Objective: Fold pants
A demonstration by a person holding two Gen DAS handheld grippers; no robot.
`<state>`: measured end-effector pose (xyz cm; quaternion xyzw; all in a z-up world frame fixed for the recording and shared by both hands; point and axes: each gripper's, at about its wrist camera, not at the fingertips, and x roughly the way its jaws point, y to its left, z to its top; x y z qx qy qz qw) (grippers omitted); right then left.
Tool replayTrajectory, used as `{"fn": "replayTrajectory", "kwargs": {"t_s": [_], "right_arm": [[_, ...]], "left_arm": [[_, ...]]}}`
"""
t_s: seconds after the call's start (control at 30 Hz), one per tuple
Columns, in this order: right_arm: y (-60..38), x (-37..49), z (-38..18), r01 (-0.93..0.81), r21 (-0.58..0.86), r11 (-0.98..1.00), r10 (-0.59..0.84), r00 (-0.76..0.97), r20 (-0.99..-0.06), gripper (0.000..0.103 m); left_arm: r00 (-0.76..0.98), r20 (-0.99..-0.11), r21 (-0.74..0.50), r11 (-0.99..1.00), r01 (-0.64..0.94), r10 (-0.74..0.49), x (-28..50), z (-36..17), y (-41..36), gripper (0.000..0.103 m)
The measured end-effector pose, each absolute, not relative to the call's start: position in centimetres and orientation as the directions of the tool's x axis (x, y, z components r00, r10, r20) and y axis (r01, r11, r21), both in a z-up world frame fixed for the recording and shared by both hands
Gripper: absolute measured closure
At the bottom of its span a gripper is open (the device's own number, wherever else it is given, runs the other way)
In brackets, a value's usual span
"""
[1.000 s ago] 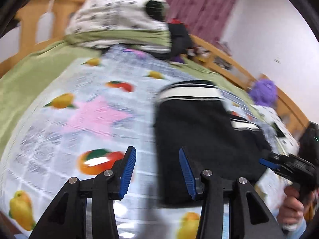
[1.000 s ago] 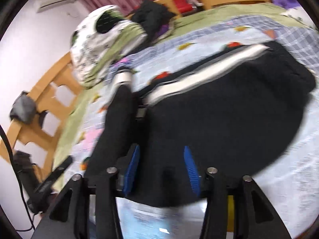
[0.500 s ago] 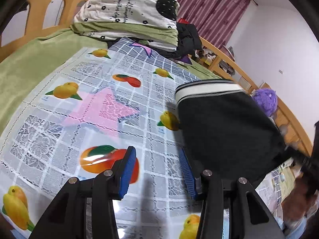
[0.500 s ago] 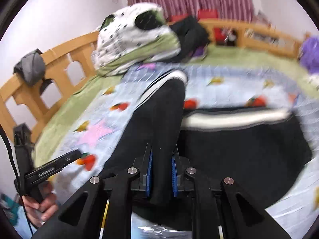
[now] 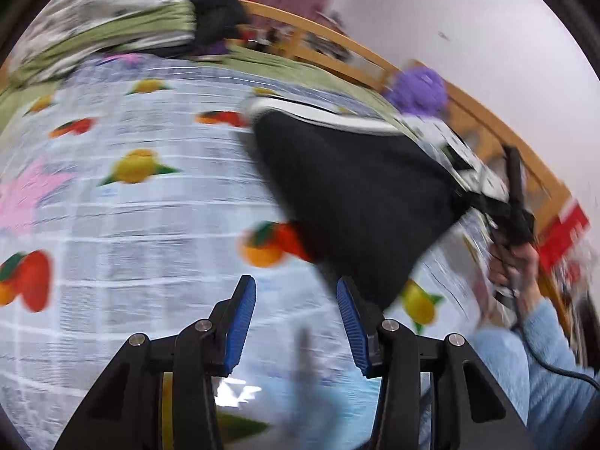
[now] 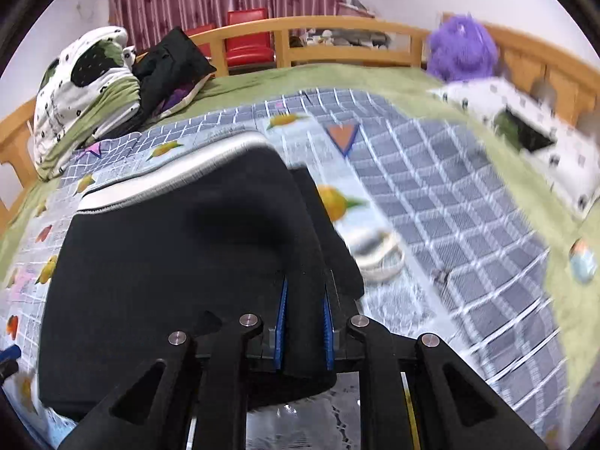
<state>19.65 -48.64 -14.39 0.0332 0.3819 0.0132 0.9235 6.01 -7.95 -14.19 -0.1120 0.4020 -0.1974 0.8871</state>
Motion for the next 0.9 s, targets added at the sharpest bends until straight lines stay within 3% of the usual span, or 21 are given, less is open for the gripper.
{"fn": "replayTrajectory", "kwargs": {"t_s": [0.03,0.1,0.23,0.33,0.4,0.43,0.5,0.57,0.63,0.77,0.9], "right_arm": [[-49.0,19.1,-14.5,-0.012,0.089,0.996,0.070,0.724,-0.687,0.087],[-49.2,18.7,-14.3,-0.022,0.081,0.996,0.071,0.739,-0.670,0.083],[-49.9,19.1,-14.0,-0.036,0.116,0.993,0.105,0.736,-0.668,0.076],[-50.6,19.4,-14.3,-0.041,0.126,0.991,0.116,0.732,-0.671,0.066],[-51.2,19.6,-14.8,-0.049,0.167,0.985,0.150,0.724,-0.673,0.066],[-51.5,19.7,-15.2,-0.052,0.195,0.979,0.173,0.715,-0.678,0.066],[-52.2,19.8,-15.8,-0.047,0.261,0.964,0.217,0.703,-0.677,0.070],[-52.5,19.8,-16.1,-0.063,0.325,0.943,0.279,0.681,-0.677,0.081],[-52.1,19.6,-15.8,-0.056,0.335,0.941,0.283,0.676,-0.681,0.086],[-49.3,18.0,-14.7,-0.087,0.315,0.945,0.290,0.667,-0.687,0.088],[-45.4,16.0,-14.2,-0.157,0.341,0.927,0.362,0.613,-0.702,0.088]], "left_arm": [[0.594,-0.668,-0.351,0.893,0.280,-0.449,5.8,-14.0,-8.8,0.057],[0.584,-0.654,-0.345,0.877,0.336,-0.481,5.0,-13.5,-11.0,0.039],[0.583,-0.688,-0.258,0.897,0.359,-0.431,4.6,-13.7,-14.8,0.038],[0.584,-0.743,-0.172,0.936,0.308,-0.328,5.7,-15.2,-16.8,0.038],[0.605,-0.754,-0.106,0.956,0.273,-0.256,6.6,-16.0,-17.8,0.038],[0.622,-0.755,-0.058,0.966,0.253,-0.208,7.2,-16.2,-18.3,0.039],[0.641,-0.755,-0.009,0.979,0.202,-0.139,8.2,-16.3,-18.5,0.068],[0.638,-0.756,-0.067,0.986,0.150,-0.148,9.2,-16.0,-17.6,0.079],[0.655,-0.733,-0.136,0.983,0.125,-0.185,9.6,-15.0,-15.9,0.081],[0.706,-0.686,-0.148,0.983,0.106,-0.179,9.6,-12.8,-11.9,0.083],[0.700,-0.689,-0.225,0.973,0.040,-0.188,8.9,-12.2,-5.3,0.084]]}}
